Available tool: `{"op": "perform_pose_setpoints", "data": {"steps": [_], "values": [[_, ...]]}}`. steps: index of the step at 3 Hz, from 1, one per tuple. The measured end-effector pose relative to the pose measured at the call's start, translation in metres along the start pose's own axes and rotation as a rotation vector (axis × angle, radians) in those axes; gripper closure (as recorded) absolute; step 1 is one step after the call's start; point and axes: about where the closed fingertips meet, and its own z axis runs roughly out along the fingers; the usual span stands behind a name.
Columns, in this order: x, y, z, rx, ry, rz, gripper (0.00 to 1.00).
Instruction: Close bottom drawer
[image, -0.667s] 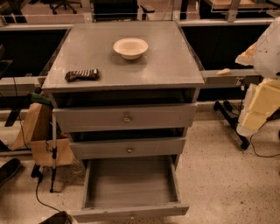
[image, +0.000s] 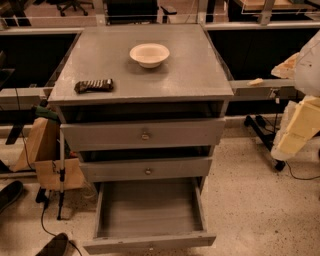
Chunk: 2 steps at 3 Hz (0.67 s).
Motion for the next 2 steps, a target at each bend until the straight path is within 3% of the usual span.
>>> {"op": "perform_pose_setpoints", "data": {"steps": [1, 2], "values": [[-0.001, 0.026, 0.019, 0.002, -0.095, 0.004, 0.00], [-0.002, 0.068, 0.068, -0.023, -0.236, 0.037, 0.00]]}}
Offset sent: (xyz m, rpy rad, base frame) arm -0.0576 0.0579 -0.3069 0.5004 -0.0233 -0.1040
